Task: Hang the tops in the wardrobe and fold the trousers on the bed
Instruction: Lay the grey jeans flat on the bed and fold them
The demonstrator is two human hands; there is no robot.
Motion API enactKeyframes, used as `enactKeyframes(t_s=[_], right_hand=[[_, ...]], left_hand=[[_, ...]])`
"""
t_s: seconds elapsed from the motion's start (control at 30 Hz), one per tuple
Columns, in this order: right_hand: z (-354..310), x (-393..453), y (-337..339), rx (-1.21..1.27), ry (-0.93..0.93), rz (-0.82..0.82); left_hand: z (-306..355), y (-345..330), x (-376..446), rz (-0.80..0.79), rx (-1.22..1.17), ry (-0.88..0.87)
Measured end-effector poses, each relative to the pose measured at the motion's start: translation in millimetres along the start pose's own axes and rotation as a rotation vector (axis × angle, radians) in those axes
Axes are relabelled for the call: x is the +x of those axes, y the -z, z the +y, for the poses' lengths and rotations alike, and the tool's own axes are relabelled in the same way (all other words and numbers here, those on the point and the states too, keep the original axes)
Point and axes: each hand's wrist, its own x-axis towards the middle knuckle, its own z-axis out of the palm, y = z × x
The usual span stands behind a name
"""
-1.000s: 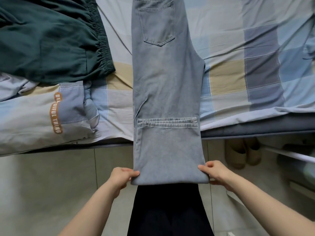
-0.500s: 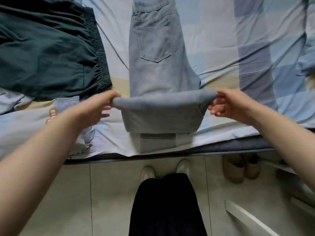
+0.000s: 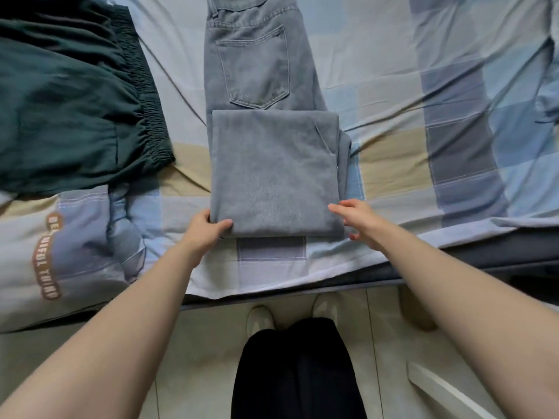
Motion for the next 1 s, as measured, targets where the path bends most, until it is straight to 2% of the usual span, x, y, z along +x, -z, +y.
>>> enactKeyframes(t_s=[0.17,0.33,0.57,0.67,0.73,0.93,1.0], right_hand=[[11,11,-2,-0.123,0.029,-0.005],[15,18,-8,0.011,0.101,0.004],[17,14,-13,-0.198,0.158,-0.003],[40,-5,-15,-0.249,0.165,-0.029],[66,-25,-13,-0.301,0.134,-0.060],[142,-72,0,-0.282,-0.081,-0.265],[158,-81,3,-0.266,-0.148,-0.305]], left_hand=[[-7,3,4,0.050,-0.189,0.009],[-7,-1,10,-0.013,-0.155,-0.093],[-13,-5,10,0.030,-0.047,-0.096],[-41,-13,-13,0.063,-0.018,-0.046],[-67,-20,-40,0.022,-0.021,0.022],[-125,-32,-117,-0.097,-0.033,0.241],[-132,-35,-133,-0.073,-0.014,0.297]])
